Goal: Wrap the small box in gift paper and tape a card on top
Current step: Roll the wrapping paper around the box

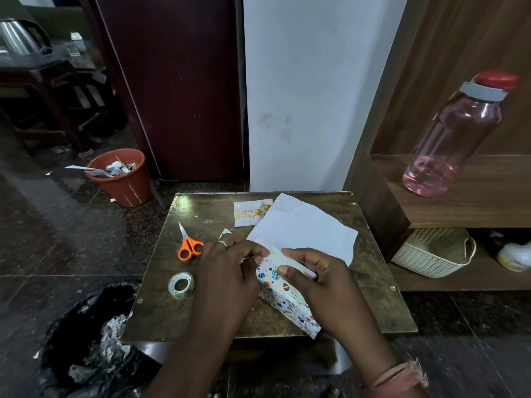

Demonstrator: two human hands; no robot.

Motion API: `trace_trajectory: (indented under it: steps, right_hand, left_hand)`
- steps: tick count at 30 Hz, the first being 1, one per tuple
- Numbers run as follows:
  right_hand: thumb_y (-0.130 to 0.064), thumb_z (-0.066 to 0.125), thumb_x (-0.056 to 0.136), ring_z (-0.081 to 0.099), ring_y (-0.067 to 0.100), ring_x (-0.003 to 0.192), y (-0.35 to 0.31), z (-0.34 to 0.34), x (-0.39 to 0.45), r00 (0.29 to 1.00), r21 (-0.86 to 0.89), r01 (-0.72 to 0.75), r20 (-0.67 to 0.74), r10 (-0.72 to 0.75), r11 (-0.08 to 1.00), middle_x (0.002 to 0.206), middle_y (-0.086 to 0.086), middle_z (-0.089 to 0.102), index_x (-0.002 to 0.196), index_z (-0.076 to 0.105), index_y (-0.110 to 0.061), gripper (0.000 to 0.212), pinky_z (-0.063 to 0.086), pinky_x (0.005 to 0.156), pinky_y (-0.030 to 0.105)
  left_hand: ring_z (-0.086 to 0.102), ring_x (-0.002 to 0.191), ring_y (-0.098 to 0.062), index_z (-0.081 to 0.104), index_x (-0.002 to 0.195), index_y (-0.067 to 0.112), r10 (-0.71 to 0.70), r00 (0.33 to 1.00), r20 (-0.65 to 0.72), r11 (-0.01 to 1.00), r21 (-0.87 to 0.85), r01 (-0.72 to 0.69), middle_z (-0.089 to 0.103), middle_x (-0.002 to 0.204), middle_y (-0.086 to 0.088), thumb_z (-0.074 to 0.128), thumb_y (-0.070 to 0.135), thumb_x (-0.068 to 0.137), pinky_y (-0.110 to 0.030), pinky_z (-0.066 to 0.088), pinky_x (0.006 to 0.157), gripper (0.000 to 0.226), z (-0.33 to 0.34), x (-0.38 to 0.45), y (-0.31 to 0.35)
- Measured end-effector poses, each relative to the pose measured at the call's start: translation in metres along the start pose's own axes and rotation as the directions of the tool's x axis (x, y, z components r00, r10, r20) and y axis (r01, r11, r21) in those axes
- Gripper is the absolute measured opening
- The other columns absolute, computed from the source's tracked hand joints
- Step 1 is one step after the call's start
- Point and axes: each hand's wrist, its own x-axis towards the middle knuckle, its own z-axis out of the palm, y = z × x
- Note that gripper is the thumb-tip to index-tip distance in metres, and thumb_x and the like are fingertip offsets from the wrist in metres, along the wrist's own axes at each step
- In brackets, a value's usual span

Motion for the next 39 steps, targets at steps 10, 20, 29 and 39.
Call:
trace_trajectory:
  steps: [10,20,29,39]
  right_hand:
    - [-0.026,0.077,0.090,0.068,-0.004,0.105,-0.002,0.000,0.001,1.000,0.027,0.005,0.013,-0.006,1.000,0.107,-0.021,0.076,0.112,0.076,-0.029,0.022,0.054,0.100,0.033]
    - [-0.030,0.070,0.094,0.048,0.011,0.133,0.035,-0.050,0.025,0.934,-0.221,-0.035,-0.353,-0.046,0.975,0.131,0.002,0.055,0.109,0.070,-0.046,0.023,0.043,0.109,0.037]
    - [-0.010,0.076,0.089,0.070,0.017,0.107,0.013,-0.035,0.019,0.924,0.215,0.090,-0.383,-0.001,0.973,0.109,0.000,0.077,0.107,0.079,-0.027,0.025,0.053,0.093,0.036]
    - [0.003,0.080,0.079,0.067,0.011,0.083,-0.028,-0.046,-0.011,0.972,0.159,0.099,0.194,-0.130,0.982,0.091,0.008,0.072,0.120,0.070,-0.023,0.050,0.053,0.074,0.019]
  left_hand:
    - [0.058,0.106,-0.022,0.079,0.087,0.037,-0.040,0.999,0.005,0.998,-0.053,0.040,0.072,0.098,0.011,0.079,0.007,0.084,-0.043,0.046,0.094,0.030,0.003,0.003,-0.001]
    - [0.061,0.097,-0.024,0.079,0.086,0.037,0.007,1.000,-0.012,0.998,-0.066,-0.008,0.069,0.092,0.017,0.079,0.004,0.082,-0.046,0.051,0.087,0.033,0.005,0.005,-0.008]
    - [0.058,0.098,-0.019,0.080,0.086,0.035,0.011,1.000,-0.007,0.998,-0.064,-0.011,0.068,0.092,0.018,0.079,0.003,0.082,-0.041,0.048,0.090,0.032,0.001,0.004,-0.003]
    - [0.057,0.085,-0.026,0.076,0.077,0.020,0.001,1.000,0.017,1.000,0.030,-0.001,0.065,0.080,0.005,0.063,0.018,0.076,-0.038,0.044,0.074,0.013,0.001,0.004,-0.007]
